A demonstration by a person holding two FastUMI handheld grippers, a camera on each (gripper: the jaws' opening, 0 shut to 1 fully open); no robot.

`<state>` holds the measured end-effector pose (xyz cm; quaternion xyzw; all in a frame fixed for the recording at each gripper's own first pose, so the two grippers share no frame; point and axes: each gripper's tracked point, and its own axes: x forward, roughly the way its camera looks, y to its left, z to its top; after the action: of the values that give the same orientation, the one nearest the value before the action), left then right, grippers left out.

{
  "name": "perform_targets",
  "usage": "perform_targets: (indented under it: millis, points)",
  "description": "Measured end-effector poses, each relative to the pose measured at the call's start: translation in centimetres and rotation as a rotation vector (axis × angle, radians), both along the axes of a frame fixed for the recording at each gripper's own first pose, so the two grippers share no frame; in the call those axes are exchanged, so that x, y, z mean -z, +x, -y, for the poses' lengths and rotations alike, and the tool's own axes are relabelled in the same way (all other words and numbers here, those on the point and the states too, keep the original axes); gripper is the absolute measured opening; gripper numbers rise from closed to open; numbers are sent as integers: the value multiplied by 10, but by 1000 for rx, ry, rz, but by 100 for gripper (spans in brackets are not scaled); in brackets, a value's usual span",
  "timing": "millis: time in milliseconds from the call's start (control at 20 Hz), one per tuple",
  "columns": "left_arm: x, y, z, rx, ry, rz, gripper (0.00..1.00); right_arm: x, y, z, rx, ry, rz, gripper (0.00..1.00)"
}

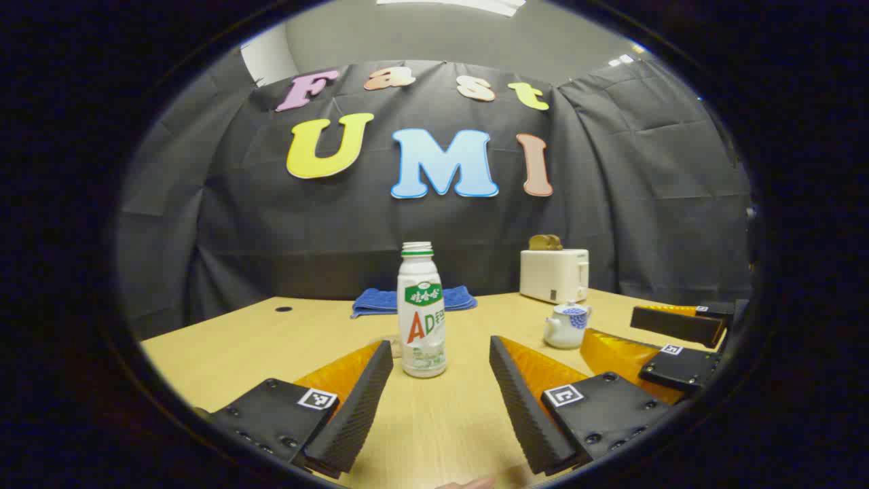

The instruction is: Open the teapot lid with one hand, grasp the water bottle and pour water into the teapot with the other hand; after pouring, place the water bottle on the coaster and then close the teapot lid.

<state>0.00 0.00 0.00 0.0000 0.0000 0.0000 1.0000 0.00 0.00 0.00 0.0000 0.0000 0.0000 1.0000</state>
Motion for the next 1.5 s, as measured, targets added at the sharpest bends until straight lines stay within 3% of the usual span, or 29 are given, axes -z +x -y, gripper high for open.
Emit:
perform_targets:
  millis: [200,300,450,500,650,750,1100,1350,1500]
  points:
    - [0,0,-6,-29,-2,2,100,-1,-1,2,18,-1,4,97]
    - [0,0,-8,-40,-2,1,100,0,-1,12,76,4,-1,97]
    - [1,-5,-26,-152,0,-2,100,-2,-1,11,93,3,5,97]
    - [0,-5,-26,-156,-1,-4,100,-1,-1,10,83,2,6,97]
    - [0,-5,-25,-158,-1,-2,95,-2,-1,8,65,2,8,97]
    - [1,-4,-25,-157,-1,-8,100,-2,-1,4,42,2,8,97]
    - [1,3,-16,-106,-1,-4,100,-2,-2,-8,-51,-1,7,97]
    - [3,6,-17,-109,-1,-21,100,-2,4,-4,-50,-2,-1,97]
    - [-10,16,-20,-103,-8,-14,100,-28,10,4,-48,-24,32,97]
